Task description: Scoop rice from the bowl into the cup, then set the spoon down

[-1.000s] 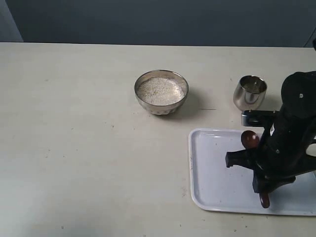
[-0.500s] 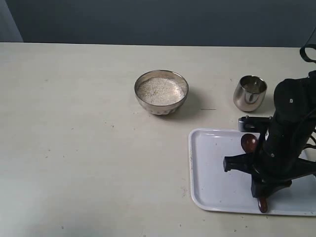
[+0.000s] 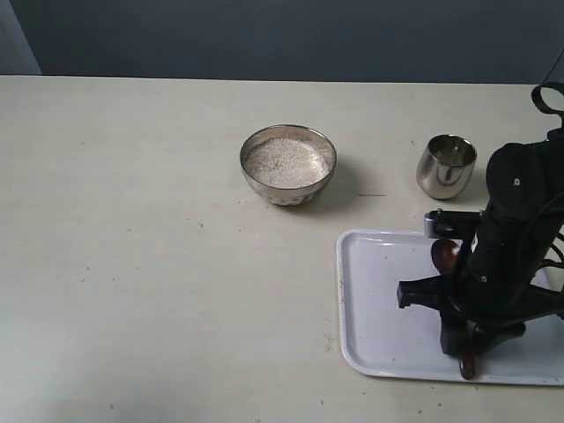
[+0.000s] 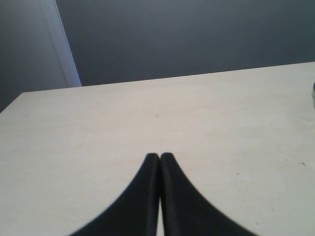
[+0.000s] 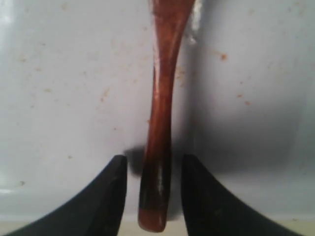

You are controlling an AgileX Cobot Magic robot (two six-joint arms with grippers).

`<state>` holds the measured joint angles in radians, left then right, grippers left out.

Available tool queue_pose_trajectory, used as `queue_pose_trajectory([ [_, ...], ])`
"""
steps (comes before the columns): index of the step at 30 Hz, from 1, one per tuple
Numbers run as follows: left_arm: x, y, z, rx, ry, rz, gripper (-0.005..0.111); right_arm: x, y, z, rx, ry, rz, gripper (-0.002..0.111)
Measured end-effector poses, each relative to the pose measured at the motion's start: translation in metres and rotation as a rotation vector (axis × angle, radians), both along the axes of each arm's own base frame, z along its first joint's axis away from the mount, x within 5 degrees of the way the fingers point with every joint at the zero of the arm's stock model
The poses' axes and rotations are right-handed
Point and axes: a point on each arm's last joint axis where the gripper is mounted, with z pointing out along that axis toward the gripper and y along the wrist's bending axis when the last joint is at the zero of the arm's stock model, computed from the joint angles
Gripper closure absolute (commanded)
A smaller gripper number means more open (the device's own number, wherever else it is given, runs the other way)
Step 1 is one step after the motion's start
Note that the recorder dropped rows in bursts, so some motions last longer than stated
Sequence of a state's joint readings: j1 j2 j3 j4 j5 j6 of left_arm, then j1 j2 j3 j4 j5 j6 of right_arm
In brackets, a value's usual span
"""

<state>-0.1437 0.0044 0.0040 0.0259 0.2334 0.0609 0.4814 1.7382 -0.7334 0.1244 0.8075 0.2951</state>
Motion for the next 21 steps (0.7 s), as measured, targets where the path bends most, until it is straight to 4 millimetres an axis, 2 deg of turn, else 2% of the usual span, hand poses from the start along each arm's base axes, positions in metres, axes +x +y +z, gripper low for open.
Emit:
queue_pose_trajectory([
  [4, 0.0, 0.0, 0.0, 0.0, 0.0, 0.0, 0.106, 0.0, 0.0, 0.0, 0.001, 0.001, -0.001, 0.067],
  [6, 0.0, 0.0, 0.0, 0.0, 0.0, 0.0, 0.106, 0.0, -0.001, 0.008, 0.008, -0.035, 0.006, 0.067],
  [7, 0.0, 0.0, 0.0, 0.0, 0.0, 0.0, 0.106, 0.001, -0.001, 0.013, 0.013, -0.063, 0.007, 0.071],
  [8, 0.0, 0.0, 0.0, 0.0, 0.0, 0.0, 0.106, 0.002, -0.004, 0.025, 0.018, -0.131, 0.014, 0.081],
  [9, 0.0, 0.0, 0.0, 0.0, 0.0, 0.0, 0.106, 0.001, -0.006, 0.038, 0.026, -0.193, 0.017, 0.092],
  [10, 0.0, 0.0, 0.0, 0.0, 0.0, 0.0, 0.106, 0.001, -0.009, 0.05, 0.028, -0.245, 0.025, 0.109],
  [12, 0.0, 0.0, 0.0, 0.0, 0.0, 0.0, 0.106, -0.006, -0.016, 0.082, 0.056, -0.378, 0.038, 0.108],
  [15, 0.0, 0.0, 0.0, 0.0, 0.0, 0.0, 0.106, -0.032, -0.035, 0.143, 0.124, -0.662, 0.058, 0.108],
  [17, 0.0, 0.0, 0.0, 0.0, 0.0, 0.0, 0.106, -0.062, -0.057, 0.181, 0.152, -0.88, 0.073, 0.108],
  [19, 0.0, 0.0, 0.0, 0.0, 0.0, 0.0, 0.106, -0.089, -0.072, 0.194, 0.181, -0.996, 0.06, 0.108],
  [21, 0.0, 0.0, 0.0, 0.0, 0.0, 0.0, 0.106, -0.112, -0.085, 0.197, 0.204, -1.062, 0.042, 0.108],
])
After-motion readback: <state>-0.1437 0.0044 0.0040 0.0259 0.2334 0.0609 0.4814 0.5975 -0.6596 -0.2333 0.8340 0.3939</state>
